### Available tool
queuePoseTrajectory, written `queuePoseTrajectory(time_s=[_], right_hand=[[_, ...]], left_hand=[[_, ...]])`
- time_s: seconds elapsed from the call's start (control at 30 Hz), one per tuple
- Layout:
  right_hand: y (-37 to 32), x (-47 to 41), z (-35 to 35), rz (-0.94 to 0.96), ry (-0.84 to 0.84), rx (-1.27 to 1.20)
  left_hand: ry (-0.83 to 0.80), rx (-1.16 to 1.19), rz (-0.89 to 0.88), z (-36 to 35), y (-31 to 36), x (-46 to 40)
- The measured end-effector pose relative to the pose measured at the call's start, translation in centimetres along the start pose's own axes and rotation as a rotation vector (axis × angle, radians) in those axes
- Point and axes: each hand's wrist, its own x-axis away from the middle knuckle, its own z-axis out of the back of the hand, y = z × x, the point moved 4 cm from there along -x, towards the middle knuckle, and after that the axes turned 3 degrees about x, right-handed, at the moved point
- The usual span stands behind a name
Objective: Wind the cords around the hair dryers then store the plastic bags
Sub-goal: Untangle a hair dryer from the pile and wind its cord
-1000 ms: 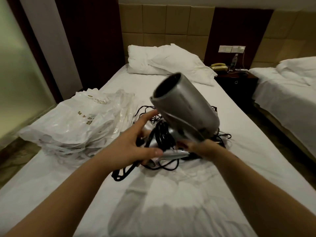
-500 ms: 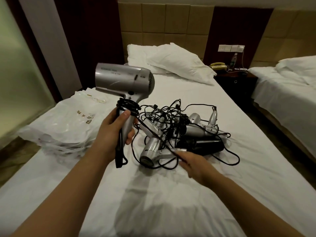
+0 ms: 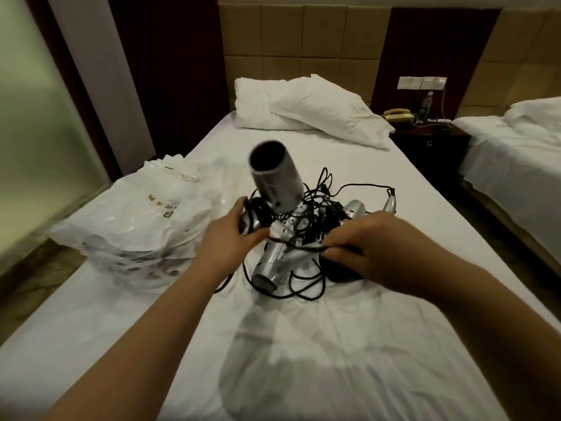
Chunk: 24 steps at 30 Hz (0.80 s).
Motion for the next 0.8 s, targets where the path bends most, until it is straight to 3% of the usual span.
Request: queuePoseTrajectory(time_s=[0.1,0.2,0.47,0.57,0.67,0.8], right_hand=[[-0.9,-0.9,-0.2,0.113,0.046,0.021],[0.1,-2.1,0.1,0.056,0.057,-0.010],[3.3,-3.8,1.8,-0.104,0.205,-0.279],[3.9,-5.3,0.7,-0.165,0.136,-0.387],[5.7,-5.5,-1.6,-0.268,-0.013,-0.491],[7.7,-3.3,-5.6,-0.465,-0.070,-0.724]], left_hand=[[-0.175,-0.348,-0.089,-1.4,-0.2,0.2],[-0.379,-0.511,-0.175,-2.7,0.1,1.0],[-0.615,-0.444,-0.325,-1.7,2.8,3.6],[-0.626,-0.483,-0.428,-1.8,4.4,4.8],[-0.660,-0.290,-0.428,-1.5,4.8,5.5],[-0.639,0.258,-0.218,0.5,3.7,4.8]])
